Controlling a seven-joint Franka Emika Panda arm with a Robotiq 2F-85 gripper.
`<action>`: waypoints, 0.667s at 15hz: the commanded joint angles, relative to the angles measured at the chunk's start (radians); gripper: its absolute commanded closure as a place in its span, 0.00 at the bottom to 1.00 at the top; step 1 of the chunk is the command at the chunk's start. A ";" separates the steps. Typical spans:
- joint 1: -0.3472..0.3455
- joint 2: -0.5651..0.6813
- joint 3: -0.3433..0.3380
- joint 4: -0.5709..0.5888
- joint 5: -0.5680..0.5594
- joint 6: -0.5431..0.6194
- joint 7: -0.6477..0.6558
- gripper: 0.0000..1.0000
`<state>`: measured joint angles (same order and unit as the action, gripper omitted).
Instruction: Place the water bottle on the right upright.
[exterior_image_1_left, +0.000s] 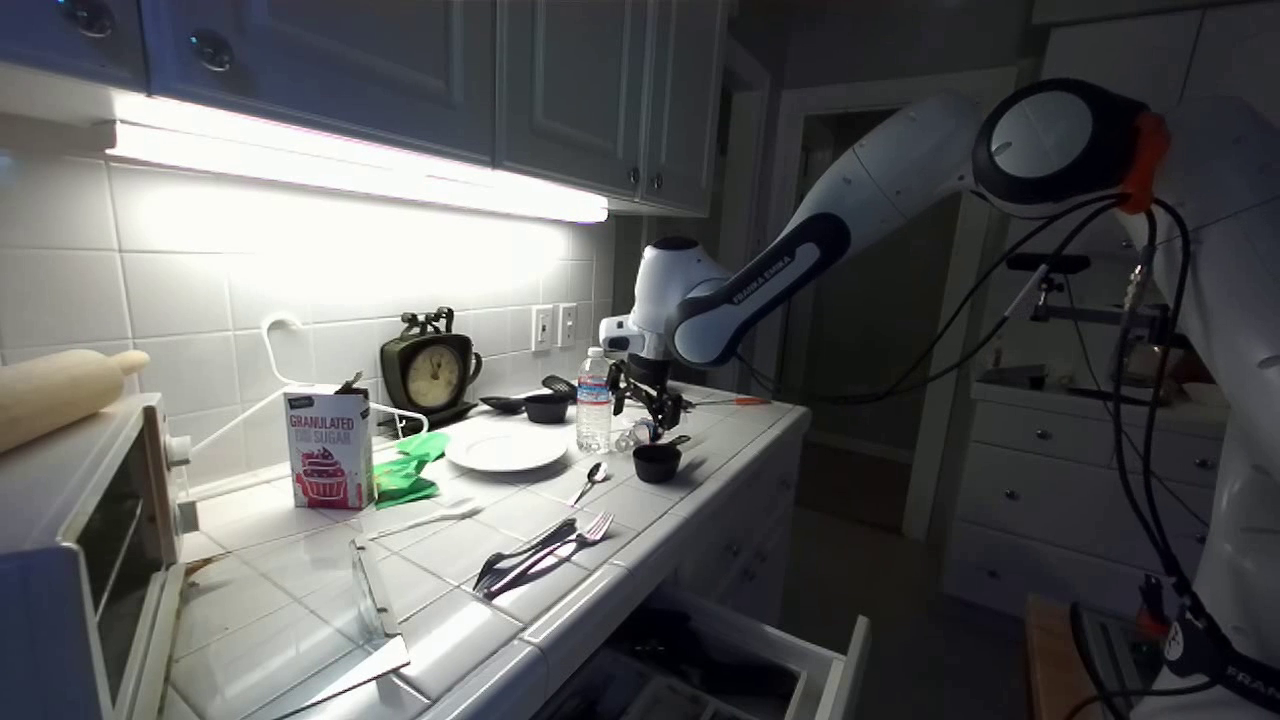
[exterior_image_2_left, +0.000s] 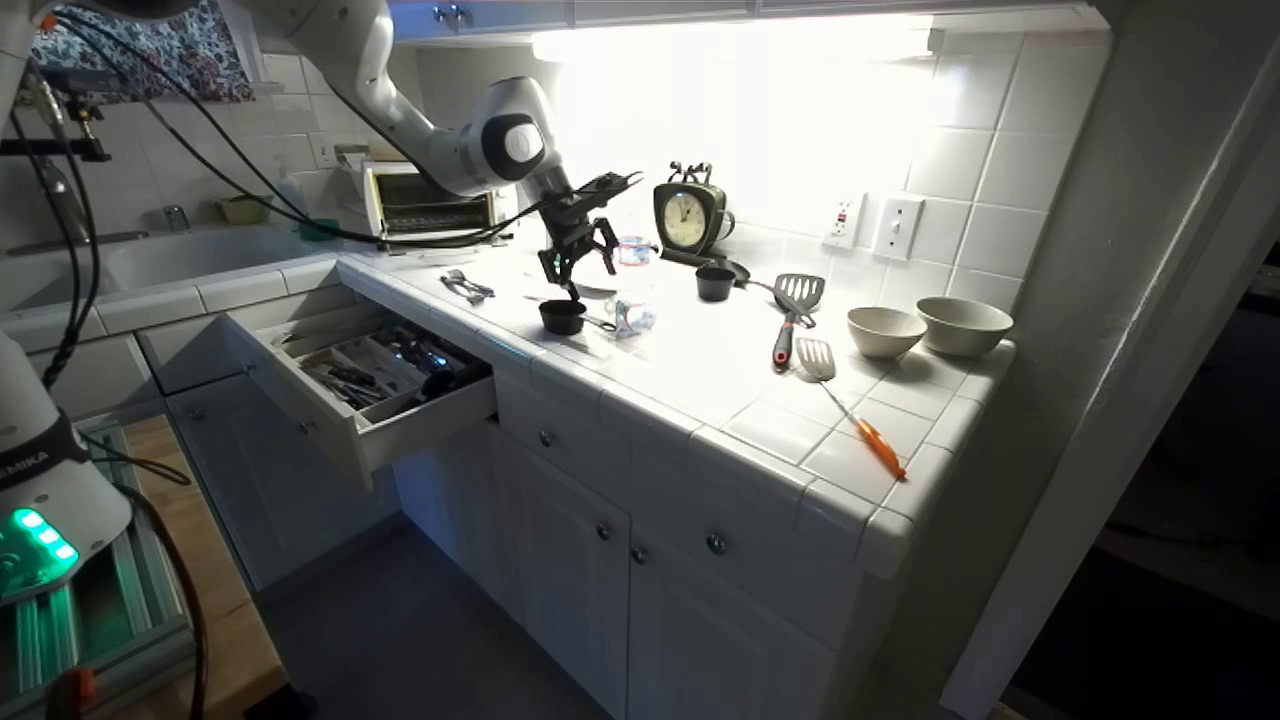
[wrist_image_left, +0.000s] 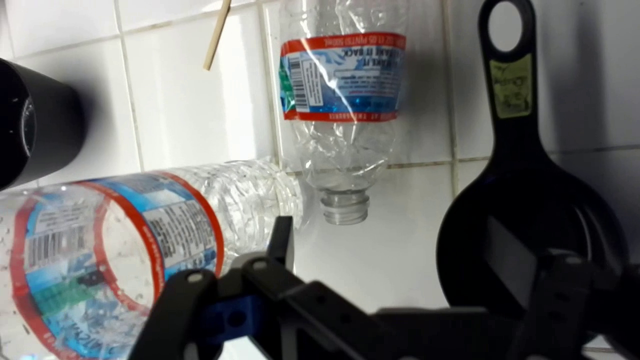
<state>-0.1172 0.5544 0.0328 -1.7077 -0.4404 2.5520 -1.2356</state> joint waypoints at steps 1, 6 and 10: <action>0.008 0.046 -0.013 0.064 0.031 0.009 -0.012 0.00; 0.012 0.080 -0.021 0.106 0.027 0.009 -0.005 0.02; 0.015 0.099 -0.022 0.125 0.025 0.010 -0.003 0.02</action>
<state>-0.1155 0.6191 0.0227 -1.6258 -0.4404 2.5521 -1.2329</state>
